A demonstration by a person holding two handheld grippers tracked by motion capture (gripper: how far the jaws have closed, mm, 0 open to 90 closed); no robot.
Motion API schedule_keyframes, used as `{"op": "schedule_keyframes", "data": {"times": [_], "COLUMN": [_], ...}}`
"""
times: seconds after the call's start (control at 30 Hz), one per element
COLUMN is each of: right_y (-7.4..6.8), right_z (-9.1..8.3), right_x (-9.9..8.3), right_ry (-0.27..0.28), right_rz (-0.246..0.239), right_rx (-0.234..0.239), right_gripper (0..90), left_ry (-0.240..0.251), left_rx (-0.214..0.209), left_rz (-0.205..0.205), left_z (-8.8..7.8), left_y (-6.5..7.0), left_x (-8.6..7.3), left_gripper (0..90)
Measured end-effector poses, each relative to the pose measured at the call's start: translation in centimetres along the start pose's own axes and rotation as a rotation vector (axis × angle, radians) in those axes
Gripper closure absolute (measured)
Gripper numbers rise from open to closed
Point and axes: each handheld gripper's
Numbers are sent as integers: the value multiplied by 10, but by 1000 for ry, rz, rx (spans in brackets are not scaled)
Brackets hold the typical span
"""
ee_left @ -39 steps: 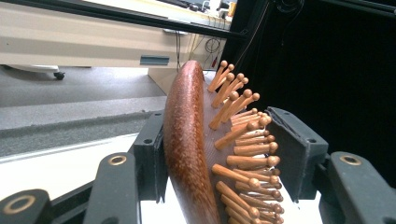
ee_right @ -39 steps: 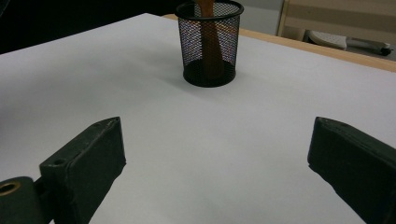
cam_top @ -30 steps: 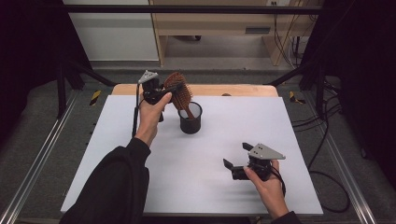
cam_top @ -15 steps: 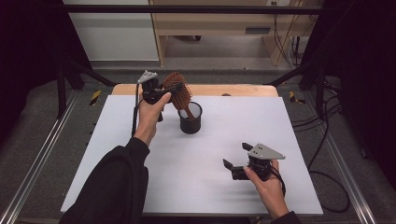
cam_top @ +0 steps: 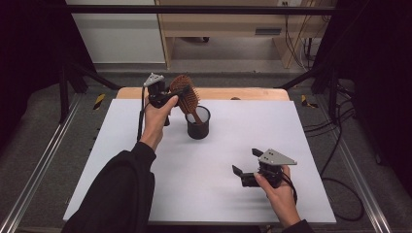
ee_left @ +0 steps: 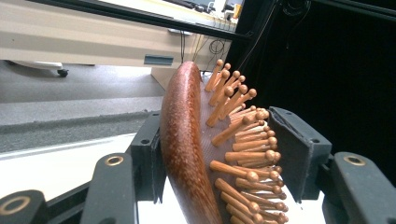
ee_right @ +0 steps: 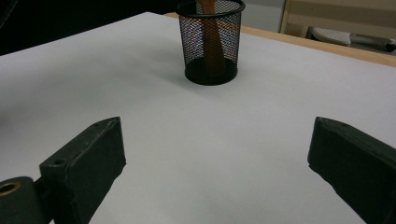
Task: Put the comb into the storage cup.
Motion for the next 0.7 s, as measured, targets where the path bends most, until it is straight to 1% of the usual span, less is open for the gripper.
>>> {"op": "schedule_keyframes", "data": {"times": [0.3, 0.47, 0.7], "right_y": [0, 0, 0], "right_z": [1, 1, 1], "right_x": [-1, -1, -1], "right_ry": [1, -4, -5], "right_rz": [0, 0, 0], "right_rx": [0, 1, 1], "right_gripper": [41, 41, 41], "left_ry": [1, 0, -2], "left_rx": [18, 15, 22], "left_rz": [1, -1, 8], "left_z": [0, -1, -1], "left_y": [-4, -6, -6], "left_x": [0, 0, 0], "left_gripper": [404, 403, 397]}}
Point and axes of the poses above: each handheld gripper's, and its own axes: z roughly forward along the jaws, x roughly out of its top, y roughly to its right, and after that the axes turned 5 degrees about -y, right-handed
